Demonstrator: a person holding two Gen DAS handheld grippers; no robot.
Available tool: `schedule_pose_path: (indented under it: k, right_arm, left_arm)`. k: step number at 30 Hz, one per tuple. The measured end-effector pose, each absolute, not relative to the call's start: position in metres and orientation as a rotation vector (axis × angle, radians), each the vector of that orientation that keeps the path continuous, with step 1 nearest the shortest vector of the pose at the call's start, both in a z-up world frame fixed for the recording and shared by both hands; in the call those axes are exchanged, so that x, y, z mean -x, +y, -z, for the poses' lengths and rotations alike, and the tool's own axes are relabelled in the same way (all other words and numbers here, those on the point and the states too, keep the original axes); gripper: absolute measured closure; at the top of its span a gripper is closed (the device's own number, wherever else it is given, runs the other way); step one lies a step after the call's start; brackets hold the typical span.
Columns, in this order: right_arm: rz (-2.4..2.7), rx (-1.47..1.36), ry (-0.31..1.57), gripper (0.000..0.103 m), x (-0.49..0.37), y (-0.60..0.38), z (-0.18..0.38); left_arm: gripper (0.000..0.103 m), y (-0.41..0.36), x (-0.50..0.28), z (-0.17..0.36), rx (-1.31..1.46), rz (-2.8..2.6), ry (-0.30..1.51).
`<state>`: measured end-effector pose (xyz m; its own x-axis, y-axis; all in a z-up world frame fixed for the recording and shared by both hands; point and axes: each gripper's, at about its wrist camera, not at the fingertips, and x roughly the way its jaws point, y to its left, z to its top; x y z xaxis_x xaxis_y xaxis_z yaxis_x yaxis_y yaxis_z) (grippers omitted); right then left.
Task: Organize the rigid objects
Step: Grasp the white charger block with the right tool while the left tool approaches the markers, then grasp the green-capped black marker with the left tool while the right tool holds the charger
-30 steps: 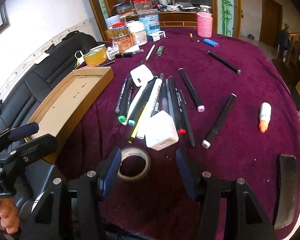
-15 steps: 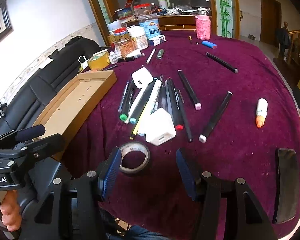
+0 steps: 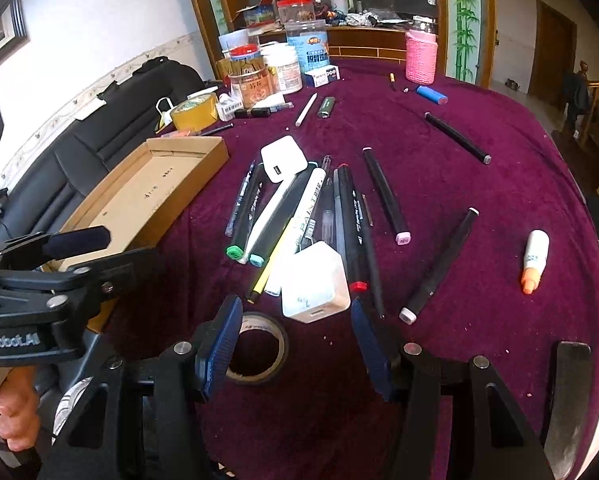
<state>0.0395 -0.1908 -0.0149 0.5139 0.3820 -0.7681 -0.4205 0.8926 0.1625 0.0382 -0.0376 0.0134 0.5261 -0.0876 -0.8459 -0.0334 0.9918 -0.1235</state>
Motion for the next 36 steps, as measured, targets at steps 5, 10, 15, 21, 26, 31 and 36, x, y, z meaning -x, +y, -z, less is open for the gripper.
schedule_pose_path:
  k: [5,10,15,21,26,31,36]
  right_arm:
    - [-0.481,0.076,0.938,0.042,-0.056,-0.182,0.031]
    - [-0.436,0.167,0.972,0.047,-0.075,-0.167,0.051]
    - [-0.412,0.26,0.987,0.048,-0.076,-0.157,0.062]
    - [-0.403,0.32,0.966,0.05,-0.074,-0.152,0.064]
    - [-0.438,0.245,0.972,0.051,-0.078,-0.161,0.064]
    - [-0.479,0.128,0.991,0.051,-0.082,-0.176,0.064]
    - [-0.496,0.088,0.972,0.051,-0.08,-0.182,0.06]
  left_arm:
    - [0.027,-0.029,-0.061,-0.002,0.159,0.038,1.04]
    - [0.036,-0.019,-0.077,0.015,0.198,0.032,1.085]
    - [0.036,-0.019,-0.091,0.028,0.205,0.036,1.108]
    - [0.049,-0.02,-0.112,0.037,0.169,0.016,1.133]
    - [0.054,-0.018,-0.124,0.038,0.173,0.013,1.14]
    - [0.054,-0.032,-0.138,0.036,0.13,0.021,1.134]
    - [0.068,-0.035,-0.159,0.045,0.108,0.001,1.153]
